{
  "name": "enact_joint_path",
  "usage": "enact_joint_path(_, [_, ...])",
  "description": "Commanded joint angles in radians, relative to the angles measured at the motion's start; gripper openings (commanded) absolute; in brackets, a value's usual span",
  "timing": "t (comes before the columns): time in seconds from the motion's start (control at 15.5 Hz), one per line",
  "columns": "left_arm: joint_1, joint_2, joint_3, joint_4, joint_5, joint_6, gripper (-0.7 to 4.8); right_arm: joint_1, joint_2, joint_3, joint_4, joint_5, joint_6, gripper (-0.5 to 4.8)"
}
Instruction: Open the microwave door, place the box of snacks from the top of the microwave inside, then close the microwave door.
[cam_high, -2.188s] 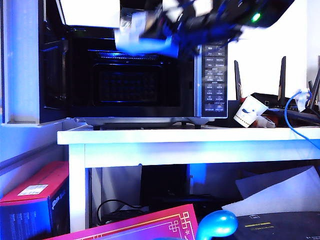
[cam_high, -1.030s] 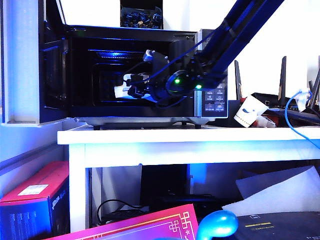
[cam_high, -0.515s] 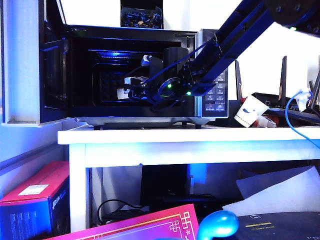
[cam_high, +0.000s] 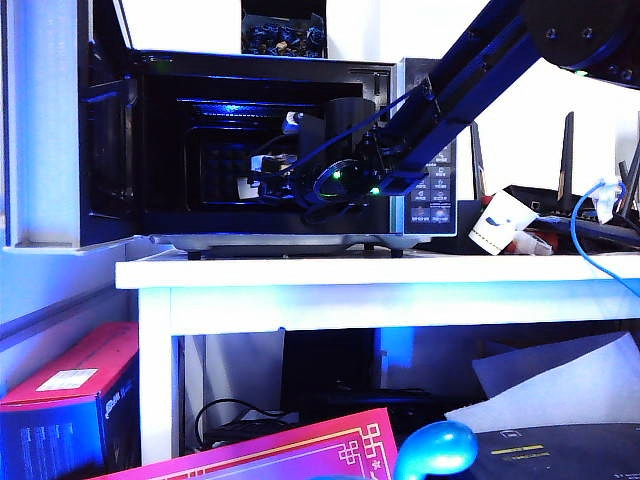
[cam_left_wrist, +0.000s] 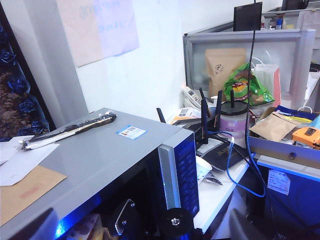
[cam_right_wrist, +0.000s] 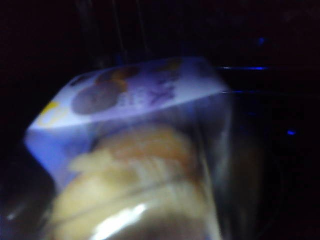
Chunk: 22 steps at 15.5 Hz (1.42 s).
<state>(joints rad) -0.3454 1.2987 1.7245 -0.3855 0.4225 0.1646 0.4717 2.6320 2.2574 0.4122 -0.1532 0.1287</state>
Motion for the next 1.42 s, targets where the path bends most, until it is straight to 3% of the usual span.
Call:
enact_joint_path(0.06, [-0.001,-0.003,0.005,0.005,0.0,0.0,4.79,0.003,-0.001,0.004,-0.007,-0.007,0.0,4.79])
enact_joint_path(0.77, [-0.001,-0.003,0.005,0.017,-0.004,0.0,4.79,0.003,-0.182,0.004,-0.534,-0.049,-0.189,4.79])
enact_joint_path(1.03, [-0.001,-0.003,0.005,0.023,-0.004,0.0,4.79,0.003,-0.191,0.004,-0.509,-0.022,-0.237,4.79])
enact_joint_path(1.42, [-0.001,-0.003,0.005,0.026,-0.005,0.0,4.79,0.003,-0.25,0.005,-0.666,0.048,-0.321,4.79])
